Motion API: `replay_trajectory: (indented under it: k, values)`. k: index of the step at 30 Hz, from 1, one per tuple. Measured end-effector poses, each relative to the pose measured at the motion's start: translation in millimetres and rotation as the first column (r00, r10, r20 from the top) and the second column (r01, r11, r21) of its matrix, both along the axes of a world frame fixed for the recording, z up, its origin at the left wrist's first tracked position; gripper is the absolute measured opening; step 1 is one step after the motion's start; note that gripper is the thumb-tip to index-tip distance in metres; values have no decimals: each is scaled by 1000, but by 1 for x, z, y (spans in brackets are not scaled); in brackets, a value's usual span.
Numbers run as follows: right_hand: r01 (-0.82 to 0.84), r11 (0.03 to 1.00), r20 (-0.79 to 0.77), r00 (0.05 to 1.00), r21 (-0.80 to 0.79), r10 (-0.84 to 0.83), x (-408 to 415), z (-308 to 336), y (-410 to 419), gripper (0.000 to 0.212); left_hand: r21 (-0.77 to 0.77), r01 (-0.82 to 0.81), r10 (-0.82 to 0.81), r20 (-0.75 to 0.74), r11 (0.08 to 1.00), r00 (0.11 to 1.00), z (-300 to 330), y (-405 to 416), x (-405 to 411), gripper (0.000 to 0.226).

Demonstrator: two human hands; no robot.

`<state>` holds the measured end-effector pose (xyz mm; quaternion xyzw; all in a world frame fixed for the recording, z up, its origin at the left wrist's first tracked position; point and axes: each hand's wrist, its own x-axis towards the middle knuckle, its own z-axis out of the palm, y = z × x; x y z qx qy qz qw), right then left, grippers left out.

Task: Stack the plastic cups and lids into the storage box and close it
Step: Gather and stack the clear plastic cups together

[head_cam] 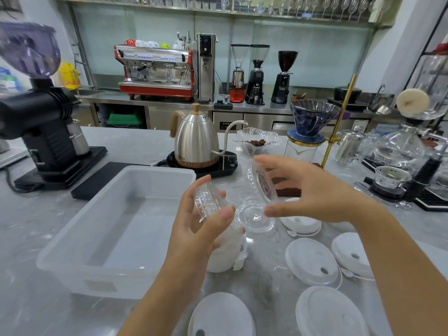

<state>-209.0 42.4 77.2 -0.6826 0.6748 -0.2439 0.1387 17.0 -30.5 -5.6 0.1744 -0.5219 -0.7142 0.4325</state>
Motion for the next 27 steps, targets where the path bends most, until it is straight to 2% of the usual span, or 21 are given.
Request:
replay_trajectory:
  k: [2, 5, 9, 18, 27]
  values:
    - [-85, 996, 145, 986, -32, 89, 8, 9, 7, 96, -8, -2, 2, 1, 1000, 1000, 1, 1, 0, 91]
    - [-190, 981, 218, 957, -37, 193, 20, 14, 11, 95, -28, 4, -4, -1, 1000, 1000, 0, 1, -1, 90]
    - [-256, 967, 208, 945, -7, 252, 33, 11, 10, 96, -70, 29, -29, 0, 997, 1000, -3, 2, -1, 93]
    - [-287, 955, 182, 946, 73, 270, 42, 7, 5, 93, -108, 30, -28, 17, 994, 999, -8, -3, -1, 95]
    - [-273, 961, 164, 951, 48, 262, 46, 5, 4, 89, -134, 54, -48, 45, 990, 998, -8, -2, -1, 91]
